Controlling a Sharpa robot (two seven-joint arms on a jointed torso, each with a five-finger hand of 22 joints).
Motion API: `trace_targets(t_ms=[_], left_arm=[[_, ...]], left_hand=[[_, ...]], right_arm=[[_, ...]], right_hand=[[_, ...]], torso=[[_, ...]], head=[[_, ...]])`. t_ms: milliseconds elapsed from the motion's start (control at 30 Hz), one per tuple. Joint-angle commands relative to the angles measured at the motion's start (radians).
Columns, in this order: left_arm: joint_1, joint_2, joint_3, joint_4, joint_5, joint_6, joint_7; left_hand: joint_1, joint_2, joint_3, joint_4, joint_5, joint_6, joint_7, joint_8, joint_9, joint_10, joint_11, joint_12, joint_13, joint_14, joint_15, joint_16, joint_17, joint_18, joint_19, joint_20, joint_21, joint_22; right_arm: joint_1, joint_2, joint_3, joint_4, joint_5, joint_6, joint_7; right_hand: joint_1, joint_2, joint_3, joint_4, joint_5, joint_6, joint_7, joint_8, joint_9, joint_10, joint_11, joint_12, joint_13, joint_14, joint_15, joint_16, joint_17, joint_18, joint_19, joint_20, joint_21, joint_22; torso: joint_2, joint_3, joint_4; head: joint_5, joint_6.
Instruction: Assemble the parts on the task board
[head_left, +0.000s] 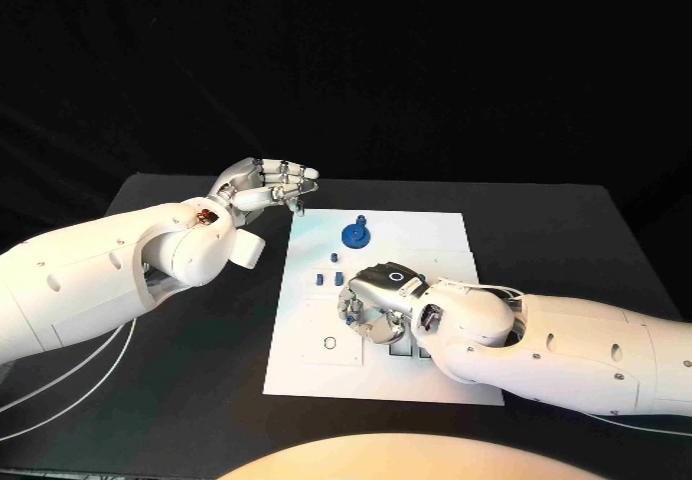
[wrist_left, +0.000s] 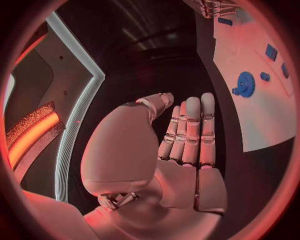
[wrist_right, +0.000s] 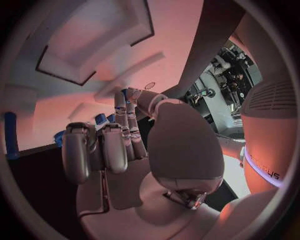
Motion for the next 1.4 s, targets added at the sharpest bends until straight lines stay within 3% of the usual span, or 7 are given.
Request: trace_targets(t_ms=[33,467,867,967,1033,1100,1400], left_arm=[[0.001,0.001,0.001,0.003,0.005,0.016,0.003],[0.001,0.0,0.001,0.001,0.005,0.018,0.001],[0.001,0.0,0.0,-0.002,0.005,0.021,0.0],[0.001,0.001,-0.001,-0.003,0.005,0.022,0.0],[0.001,0.001,-0.001,-0.004,0.005,0.022,0.0],[0.001,0.002,-0.001,-0.004,0.005,0.022,0.0],[0.001,0.001,-0.002,-0.004,0.005,0.024,-0.004]], left_hand=[[-0.002,0.005,-0.002,-0.002,0.003,-0.008,0.008,0.004,-0.001,-0.006,-0.003,0.002,-0.001,-0.003,0.002,-0.007,-0.001,0.015,-0.003,0.005,-0.005,-0.001],[-0.003,0.006,-0.003,-0.003,0.002,-0.01,0.009,0.004,-0.001,-0.008,-0.002,0.004,-0.002,-0.003,0.002,-0.007,-0.002,0.015,-0.002,0.006,-0.007,-0.002],[-0.003,0.006,-0.004,-0.003,0.002,-0.011,0.009,0.004,-0.001,-0.01,-0.002,0.005,-0.002,-0.003,0.002,-0.007,-0.003,0.015,-0.001,0.006,-0.007,-0.002],[-0.003,0.006,-0.004,-0.003,0.002,-0.011,0.009,0.004,-0.001,-0.01,-0.002,0.005,-0.002,-0.003,0.002,-0.007,-0.003,0.015,-0.001,0.006,-0.007,-0.002],[-0.003,0.006,-0.004,-0.003,0.002,-0.011,0.009,0.004,-0.001,-0.01,-0.002,0.005,-0.002,-0.003,0.002,-0.007,-0.003,0.015,-0.001,0.006,-0.007,-0.002],[-0.003,0.006,-0.004,-0.003,0.002,-0.011,0.009,0.004,-0.001,-0.01,-0.002,0.005,-0.002,-0.003,0.002,-0.007,-0.003,0.015,-0.001,0.006,-0.007,-0.002],[-0.003,0.006,-0.004,-0.003,0.002,-0.011,0.009,0.004,-0.001,-0.01,-0.002,0.005,-0.002,-0.003,0.002,-0.007,-0.003,0.015,-0.001,0.006,-0.007,-0.002]], right_arm=[[-0.003,-0.002,-0.003,0.001,-0.019,0.009,0.0],[0.002,-0.057,0.0,0.054,-0.003,-0.068,-0.004],[0.101,-0.213,0.015,0.116,0.083,-0.043,-0.014],[0.125,-0.241,0.016,0.107,0.1,-0.024,-0.008],[0.135,-0.255,0.017,0.094,0.105,-0.011,-0.004],[0.14,-0.262,0.017,0.082,0.109,0.003,0.001],[0.142,-0.271,0.015,0.045,0.113,0.074,0.005]], right_hand=[[-0.019,-0.031,-0.021,0.006,0.005,-0.037,0.001,-0.026,-0.011,-0.046,0.013,-0.003,-0.009,0.041,0.015,-0.003,-0.006,0.005,0.053,0.007,-0.019,0.19],[-0.014,-0.035,-0.108,-0.004,0.019,-0.115,0.003,-0.082,-0.024,-0.194,0.031,0.023,-0.029,0.02,0.03,-0.044,-0.079,0.033,0.011,0.023,-0.163,0.123],[-0.013,-0.033,-0.135,0.003,0.019,-0.105,0.006,-0.082,-0.022,-0.194,0.028,0.051,-0.025,0.027,0.028,-0.033,-0.063,0.029,0.021,0.022,-0.145,0.131],[0.028,0.009,-0.418,0.059,0.024,-0.121,-0.008,-0.103,-0.025,-0.247,0.034,0.118,-0.015,0.028,0.02,-0.025,-0.059,0.031,0.021,0.016,-0.158,0.125],[0.105,0.047,-0.614,0.148,0.026,-0.124,-0.01,-0.115,-0.026,-0.286,0.032,0.169,-0.01,0.025,0.027,-0.026,-0.068,0.033,0.019,0.02,-0.172,0.12],[0.186,0.035,-0.703,0.27,0.031,-0.131,-0.015,-0.125,-0.026,-0.324,0.03,0.214,-0.008,0.022,0.03,-0.025,-0.074,0.034,0.017,0.025,-0.185,0.116],[0.199,0.024,-0.735,0.278,0.04,-0.149,-0.021,-0.137,-0.028,-0.356,0.036,0.226,-0.012,0.018,0.035,-0.028,-0.081,0.037,0.011,0.027,-0.206,0.108]], torso=[[0.0,0.0002,-0.0009],[0.0,0.001,-0.0005],[-0.002,0.001,-0.0017],[-0.002,0.0009,-0.0013],[-0.002,0.001,-0.0013],[-0.001,0.0009,-0.0012],[0.001,0.0008,0.0005]], head=[[0.001,0.001],[-0.003,0.01],[-0.019,0.023],[-0.022,0.026],[-0.023,0.027],[-0.023,0.028],[-0.024,0.027]])
